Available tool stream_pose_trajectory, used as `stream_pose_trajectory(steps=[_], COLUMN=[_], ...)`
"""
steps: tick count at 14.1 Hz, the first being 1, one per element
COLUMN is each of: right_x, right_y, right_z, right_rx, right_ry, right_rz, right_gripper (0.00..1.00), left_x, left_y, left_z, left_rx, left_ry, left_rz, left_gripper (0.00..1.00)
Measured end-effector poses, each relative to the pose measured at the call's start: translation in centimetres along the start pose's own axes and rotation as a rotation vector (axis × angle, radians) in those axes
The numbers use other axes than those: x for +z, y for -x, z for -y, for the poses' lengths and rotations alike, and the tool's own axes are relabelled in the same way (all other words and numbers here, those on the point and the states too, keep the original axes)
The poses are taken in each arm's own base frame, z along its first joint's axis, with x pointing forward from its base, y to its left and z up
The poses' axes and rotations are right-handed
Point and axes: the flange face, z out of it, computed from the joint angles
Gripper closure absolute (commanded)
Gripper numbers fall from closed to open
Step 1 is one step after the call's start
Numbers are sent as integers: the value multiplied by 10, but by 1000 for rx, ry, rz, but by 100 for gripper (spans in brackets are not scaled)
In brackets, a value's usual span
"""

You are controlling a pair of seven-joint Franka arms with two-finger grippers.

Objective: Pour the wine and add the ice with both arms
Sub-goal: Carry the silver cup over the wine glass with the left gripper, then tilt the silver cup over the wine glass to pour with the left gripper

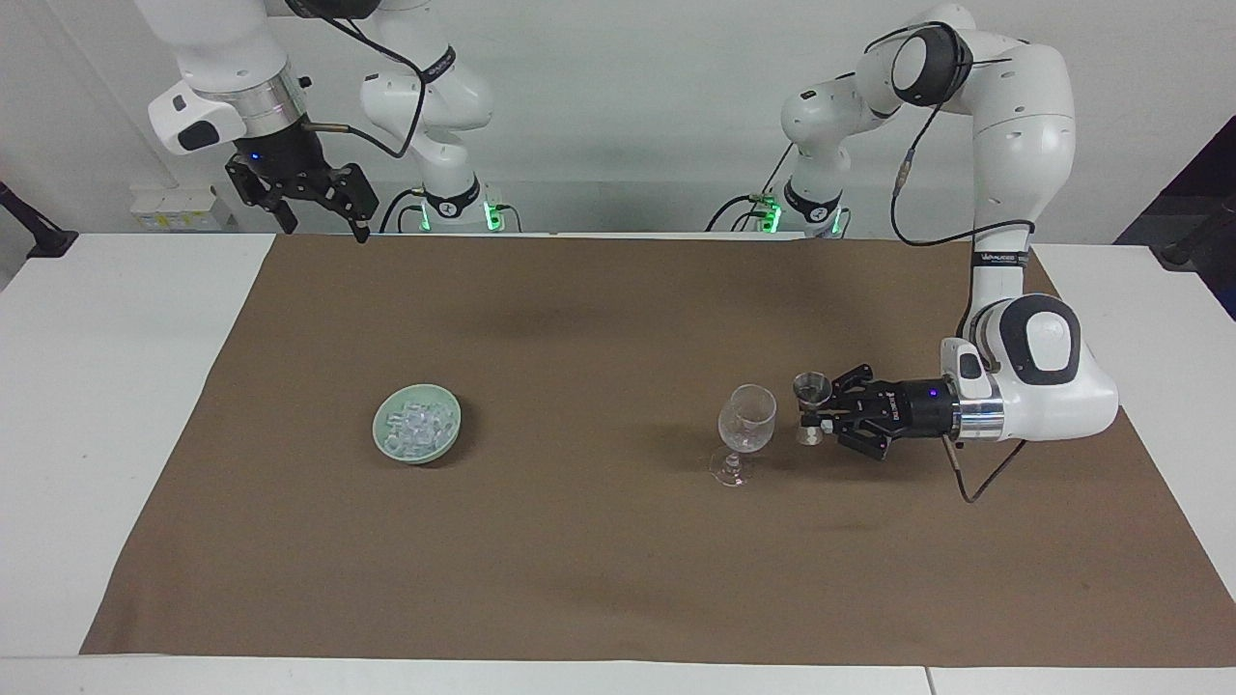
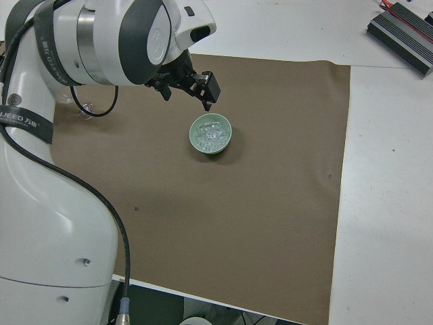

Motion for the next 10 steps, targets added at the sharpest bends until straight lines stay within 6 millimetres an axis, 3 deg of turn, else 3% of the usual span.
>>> stream_pose_trajectory(steps=[10], right_x=[0], right_y=[0], right_z=[0], right_rx=[0], right_ry=[0], right_rz=[0], right_gripper=[0], left_x=[-11], left_y=[-37], left_z=[-5], left_rx=[-12], left_ry=[27], left_rz=[191], left_gripper=[100])
